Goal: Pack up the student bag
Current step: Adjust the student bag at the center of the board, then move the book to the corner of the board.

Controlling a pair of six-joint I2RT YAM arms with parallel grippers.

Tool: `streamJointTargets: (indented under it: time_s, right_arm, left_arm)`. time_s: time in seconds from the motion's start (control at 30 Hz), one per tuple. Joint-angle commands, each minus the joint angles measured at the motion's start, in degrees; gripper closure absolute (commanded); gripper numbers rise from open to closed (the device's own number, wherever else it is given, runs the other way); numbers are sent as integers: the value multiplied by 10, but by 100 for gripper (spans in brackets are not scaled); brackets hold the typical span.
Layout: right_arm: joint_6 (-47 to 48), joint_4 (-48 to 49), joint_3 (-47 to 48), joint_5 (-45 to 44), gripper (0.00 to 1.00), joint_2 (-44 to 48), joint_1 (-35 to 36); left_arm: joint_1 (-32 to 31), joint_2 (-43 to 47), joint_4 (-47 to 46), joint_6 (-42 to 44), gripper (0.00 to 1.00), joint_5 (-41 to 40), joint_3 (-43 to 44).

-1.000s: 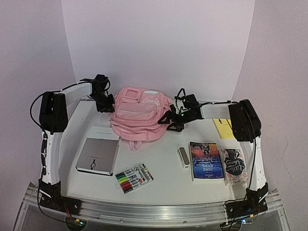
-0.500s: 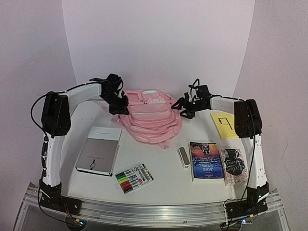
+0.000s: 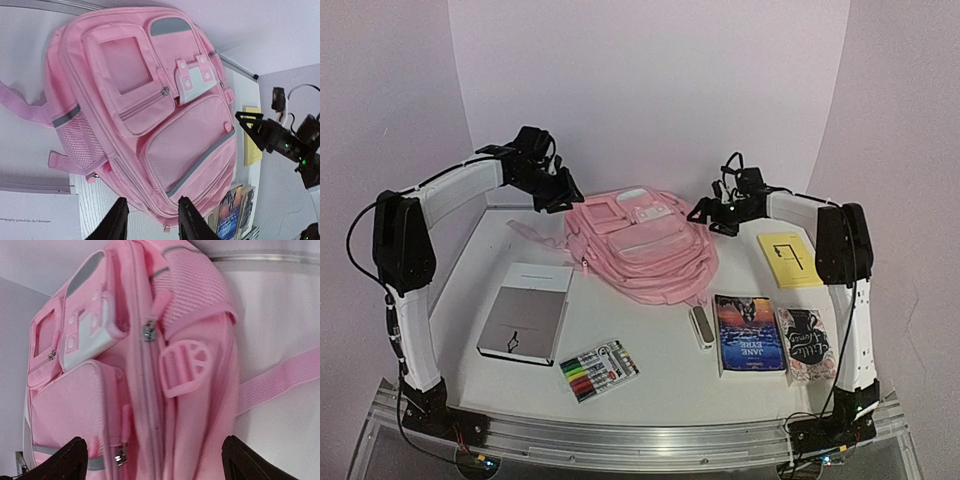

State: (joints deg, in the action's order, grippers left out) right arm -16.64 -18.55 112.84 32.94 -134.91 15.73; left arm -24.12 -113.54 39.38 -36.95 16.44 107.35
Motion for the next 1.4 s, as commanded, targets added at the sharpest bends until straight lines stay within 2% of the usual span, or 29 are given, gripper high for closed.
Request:
streamJointTargets:
  time_s: [0.0, 0.13, 0.27, 0.47, 0.63, 0.83, 1.0, 1.07, 1.1, 1.23, 1.3, 1.37]
  right_arm:
    - [125, -53, 14, -47, 8, 116, 38]
    - [188, -84, -3, -87, 8, 151, 116]
    - [202, -95, 3, -121, 13, 140, 188]
    - [194, -107, 57, -156, 26, 66, 266]
    - [173, -121, 143, -192, 36, -16, 288]
    - [189, -120, 184, -231, 51, -74, 310]
    - [206, -116, 206, -269, 51, -107, 331]
    - [217, -114, 210, -293, 40, -118, 341]
    - [221, -114, 213, -305, 30, -124, 345]
    - [233, -114, 211, -366, 22, -138, 355]
    - [241, -114, 209, -398, 25, -146, 356]
    - [253, -114, 206, -431, 37, -153, 356]
  left_arm:
    - [-8, 45, -39, -43, 57, -20, -76]
    - [-8, 80, -67, -64, 46, -34, -142]
    - [-7, 109, -76, -78, 39, -46, -176]
    - [-8, 147, -75, -99, 38, -65, -212]
    - [-8, 188, -73, -112, 38, -81, -250]
    - [-10, 218, -75, -120, 39, -82, -284]
    - [-18, 214, -61, -113, 39, -98, -293]
    - [-22, 205, -45, -109, 36, -113, -288]
    - [-23, 200, -35, -108, 34, -120, -285]
    - [-29, 182, -4, -107, 29, -154, -271]
    - [-29, 175, 5, -110, 29, -163, -268]
    - [-29, 171, 9, -110, 29, -178, -267]
